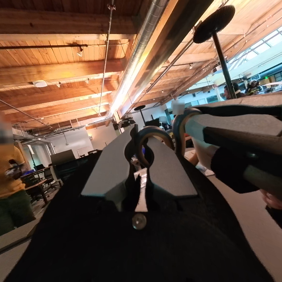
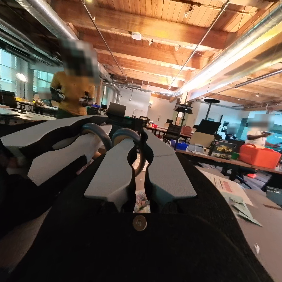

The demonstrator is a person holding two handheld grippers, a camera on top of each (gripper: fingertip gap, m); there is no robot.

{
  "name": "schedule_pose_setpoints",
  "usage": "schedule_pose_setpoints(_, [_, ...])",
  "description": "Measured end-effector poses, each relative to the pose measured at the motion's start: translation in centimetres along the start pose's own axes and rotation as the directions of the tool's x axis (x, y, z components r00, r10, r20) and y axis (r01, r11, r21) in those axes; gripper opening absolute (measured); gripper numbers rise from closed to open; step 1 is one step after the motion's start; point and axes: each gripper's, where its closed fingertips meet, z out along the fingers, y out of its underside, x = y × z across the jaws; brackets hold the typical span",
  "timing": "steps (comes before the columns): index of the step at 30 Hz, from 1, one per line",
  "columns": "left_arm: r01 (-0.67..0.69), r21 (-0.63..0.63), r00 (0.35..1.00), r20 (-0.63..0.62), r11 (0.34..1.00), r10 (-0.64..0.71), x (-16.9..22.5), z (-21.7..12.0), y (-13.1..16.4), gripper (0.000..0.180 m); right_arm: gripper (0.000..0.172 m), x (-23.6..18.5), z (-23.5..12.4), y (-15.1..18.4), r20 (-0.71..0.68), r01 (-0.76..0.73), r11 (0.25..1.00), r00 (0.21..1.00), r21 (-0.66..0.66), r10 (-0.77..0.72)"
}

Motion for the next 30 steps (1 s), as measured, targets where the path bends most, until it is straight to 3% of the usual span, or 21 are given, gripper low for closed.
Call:
schedule_pose_setpoints(11, [0.011,0.007,1.0,0.017,1.0,-0.011,-1.4,-0.1,-0.1,0.002,0.0,-1.2,0.8,0.4,0.117,-0.056,0.998,0.991,-0.041,0.06])
schedule_pose_setpoints(17, [-0.004,-0.013,1.0,0.009,1.0,0.004,-1.6,0.0,0.3,0.01,0.0,-0.4,0.8,1.1,0.088,-0.053,0.997,0.994,-0.058,0.058])
schedule_pose_setpoints(25, [-0.008,0.012,1.0,0.014,1.0,0.007,-1.5,-0.2,-0.2,0.0,0.0,0.7,0.3,0.5,0.052,-0.018,1.0,0.998,-0.023,0.019])
schedule_pose_setpoints(30, [0.114,0.021,0.991,0.068,0.993,-0.115,-3.6,-0.5,0.2,0.0,0.0,3.7,-0.3,1.4,-0.024,-0.053,0.998,0.998,-0.044,0.052])
